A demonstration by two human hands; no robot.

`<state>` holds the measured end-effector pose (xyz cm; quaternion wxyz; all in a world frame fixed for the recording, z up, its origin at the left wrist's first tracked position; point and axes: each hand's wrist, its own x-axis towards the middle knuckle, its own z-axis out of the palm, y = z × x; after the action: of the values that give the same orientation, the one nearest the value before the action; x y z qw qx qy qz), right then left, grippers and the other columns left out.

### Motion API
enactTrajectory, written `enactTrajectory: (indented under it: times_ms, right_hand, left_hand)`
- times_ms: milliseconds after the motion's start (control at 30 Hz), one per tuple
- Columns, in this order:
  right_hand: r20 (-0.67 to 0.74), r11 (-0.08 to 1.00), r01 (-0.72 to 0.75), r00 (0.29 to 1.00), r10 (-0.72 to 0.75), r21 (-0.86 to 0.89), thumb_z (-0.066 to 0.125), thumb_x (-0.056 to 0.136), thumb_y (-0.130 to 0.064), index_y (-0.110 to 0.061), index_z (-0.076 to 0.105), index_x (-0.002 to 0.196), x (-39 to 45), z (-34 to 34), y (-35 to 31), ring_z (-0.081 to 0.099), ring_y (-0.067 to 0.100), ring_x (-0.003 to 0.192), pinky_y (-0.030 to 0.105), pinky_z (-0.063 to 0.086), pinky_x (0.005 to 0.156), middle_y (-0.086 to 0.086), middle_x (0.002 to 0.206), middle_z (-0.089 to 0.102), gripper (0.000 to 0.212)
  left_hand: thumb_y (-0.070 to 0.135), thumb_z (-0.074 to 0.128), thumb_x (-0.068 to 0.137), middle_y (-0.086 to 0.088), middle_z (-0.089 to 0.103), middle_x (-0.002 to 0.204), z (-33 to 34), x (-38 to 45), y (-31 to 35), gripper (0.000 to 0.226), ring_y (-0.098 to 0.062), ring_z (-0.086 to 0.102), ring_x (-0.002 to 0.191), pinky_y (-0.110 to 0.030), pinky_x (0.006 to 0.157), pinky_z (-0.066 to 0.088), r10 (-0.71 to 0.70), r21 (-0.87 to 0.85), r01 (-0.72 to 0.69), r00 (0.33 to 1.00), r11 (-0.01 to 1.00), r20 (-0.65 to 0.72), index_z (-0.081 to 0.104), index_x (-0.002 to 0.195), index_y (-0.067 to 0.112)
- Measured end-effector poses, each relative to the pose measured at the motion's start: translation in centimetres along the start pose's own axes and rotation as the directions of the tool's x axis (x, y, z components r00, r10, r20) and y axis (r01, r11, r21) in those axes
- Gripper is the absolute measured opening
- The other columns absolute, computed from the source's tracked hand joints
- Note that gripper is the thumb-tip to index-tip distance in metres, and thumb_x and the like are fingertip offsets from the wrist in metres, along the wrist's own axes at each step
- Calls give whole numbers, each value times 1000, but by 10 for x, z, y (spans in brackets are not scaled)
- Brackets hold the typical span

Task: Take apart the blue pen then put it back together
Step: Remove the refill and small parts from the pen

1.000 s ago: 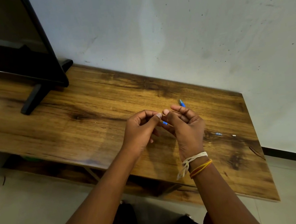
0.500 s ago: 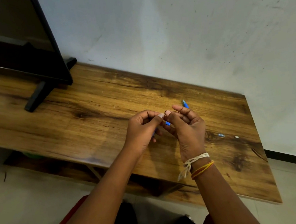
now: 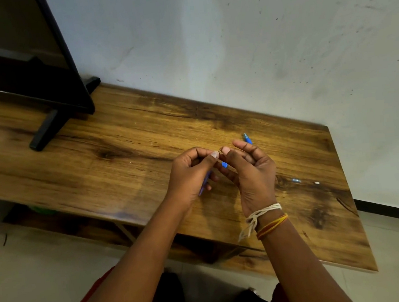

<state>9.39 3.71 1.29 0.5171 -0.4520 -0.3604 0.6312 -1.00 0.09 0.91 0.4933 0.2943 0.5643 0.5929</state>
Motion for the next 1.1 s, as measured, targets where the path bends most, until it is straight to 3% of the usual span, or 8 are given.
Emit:
enactTrajectory:
  times_ms: [233, 467, 667, 767, 900, 1100]
  right_hand:
    - [-7, 1000, 1, 1000, -1, -6, 74, 78, 1, -7, 65, 104, 0, 1, 0, 72, 16, 72, 29, 58, 61, 8, 79, 73, 29]
    - [-40, 1000, 5, 999, -5, 11, 72, 79, 1, -7, 62, 103, -1, 2, -2, 70, 18, 75, 36, 61, 68, 9, 82, 72, 27]
    - [-125, 990, 20, 992, -2, 137, 69, 82, 0, -8, 60, 106, -1, 0, -8, 67, 15, 73, 27, 56, 57, 6, 83, 69, 27]
    - [-168, 972, 18, 986, 22, 235, 66, 84, 2, -7, 58, 108, 0, -3, -10, 65, 17, 72, 26, 56, 56, 9, 85, 67, 27]
    - [-192, 955, 3, 980, 57, 298, 65, 85, 3, -11, 59, 96, 2, -7, -11, 64, 18, 72, 25, 57, 54, 11, 86, 65, 18]
    - [-204, 950, -4, 976, 71, 312, 67, 83, 2, -11, 60, 94, 3, -12, -10, 65, 18, 70, 26, 57, 52, 13, 86, 67, 18]
  left_hand:
    - [12, 60, 89, -7, 65, 72, 0, -1, 1, 17, -13, 55, 53, -23, 44, 40, 15, 12, -15, 1000, 1000, 9, 65, 96, -2]
    - [12, 60, 89, -9, 66, 74, 0, 0, -1, 17, -15, 56, 55, -24, 46, 42, 10, -6, -10, 1000, 1000, 4, 64, 97, -2]
    - [6, 59, 89, -9, 68, 76, -1, 3, -1, 12, -15, 60, 56, -21, 46, 45, 75, 52, -73, 997, 996, -30, 64, 96, -3]
    - [3, 59, 88, -10, 69, 76, -2, 5, -2, 11, -16, 63, 58, -22, 52, 49, 99, 61, -97, 995, 993, -31, 64, 96, -3]
    - [5, 62, 86, -10, 72, 79, -3, 7, -6, 11, -19, 69, 68, -29, 65, 57, 126, 44, -125, 992, 991, -16, 65, 96, 2]
    - [2, 64, 84, -9, 73, 83, -8, 12, -10, 10, -15, 73, 72, -27, 67, 58, 113, -2, -113, 993, 994, -18, 66, 94, 5]
